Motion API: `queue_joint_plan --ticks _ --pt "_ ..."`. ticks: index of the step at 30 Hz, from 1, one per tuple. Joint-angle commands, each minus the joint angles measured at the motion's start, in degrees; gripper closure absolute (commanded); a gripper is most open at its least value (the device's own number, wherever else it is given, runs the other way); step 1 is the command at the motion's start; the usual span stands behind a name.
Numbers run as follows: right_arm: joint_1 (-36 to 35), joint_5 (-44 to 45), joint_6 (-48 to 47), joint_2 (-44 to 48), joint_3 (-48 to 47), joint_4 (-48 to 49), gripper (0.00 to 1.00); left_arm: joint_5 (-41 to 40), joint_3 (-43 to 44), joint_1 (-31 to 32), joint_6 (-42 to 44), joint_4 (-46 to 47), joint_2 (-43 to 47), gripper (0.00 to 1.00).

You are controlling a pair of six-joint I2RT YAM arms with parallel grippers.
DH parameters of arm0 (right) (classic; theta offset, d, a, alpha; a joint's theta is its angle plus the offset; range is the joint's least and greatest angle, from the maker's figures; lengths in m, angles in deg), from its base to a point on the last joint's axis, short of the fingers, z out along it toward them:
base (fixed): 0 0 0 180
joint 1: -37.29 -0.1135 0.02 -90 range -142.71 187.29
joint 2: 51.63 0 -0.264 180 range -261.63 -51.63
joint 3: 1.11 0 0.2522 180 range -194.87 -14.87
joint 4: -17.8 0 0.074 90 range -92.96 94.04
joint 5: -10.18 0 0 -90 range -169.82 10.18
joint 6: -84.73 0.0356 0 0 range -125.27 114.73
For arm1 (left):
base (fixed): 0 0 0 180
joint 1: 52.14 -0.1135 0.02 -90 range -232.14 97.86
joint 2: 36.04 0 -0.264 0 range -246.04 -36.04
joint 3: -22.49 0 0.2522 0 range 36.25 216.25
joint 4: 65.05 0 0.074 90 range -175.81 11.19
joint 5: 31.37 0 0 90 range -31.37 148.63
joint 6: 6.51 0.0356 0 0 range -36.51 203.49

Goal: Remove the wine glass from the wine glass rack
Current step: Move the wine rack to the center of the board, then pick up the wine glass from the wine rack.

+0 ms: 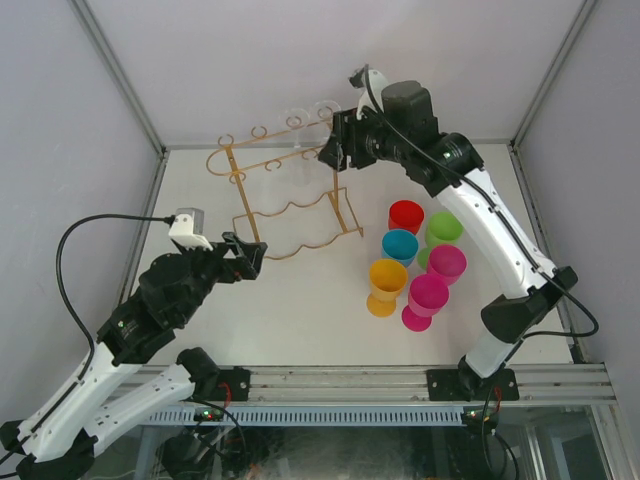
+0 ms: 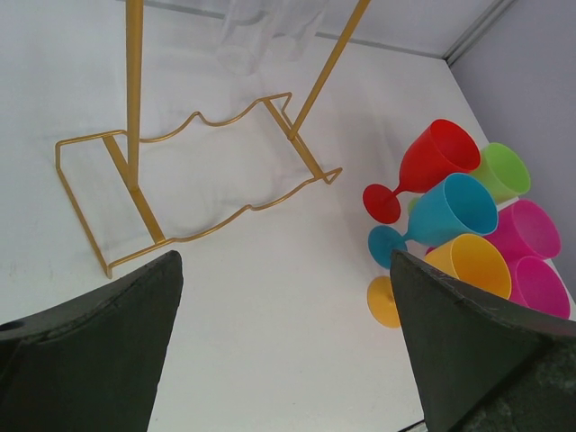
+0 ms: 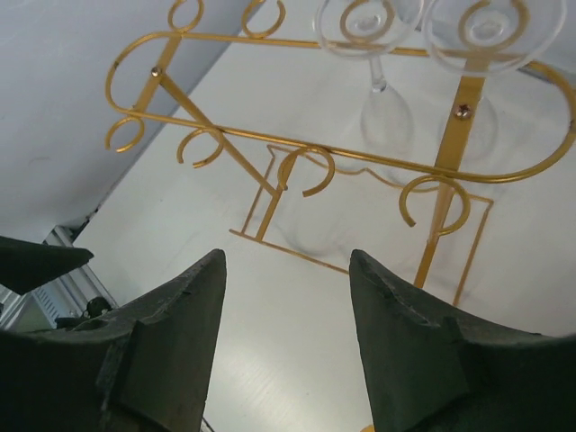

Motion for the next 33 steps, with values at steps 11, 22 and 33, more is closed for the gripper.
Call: queue_joint_plan --ticks 11,22,33 --pt "12.2 -6.4 10.9 -7.6 -6.4 19.4 0.42 0.0 0.1 -0.5 -0.8 0.2 0.5 0.0" --pt "14.0 -12.4 16.3 -22.6 -20.6 18.9 0.43 -0.1 -0.3 -0.5 -1.1 -0.4 1.4 0.0" --pt "14.8 -17.6 19.0 -25.9 -20.7 20.9 0.51 0.0 -0.3 -0.5 -1.0 -0.6 0.8 0.0"
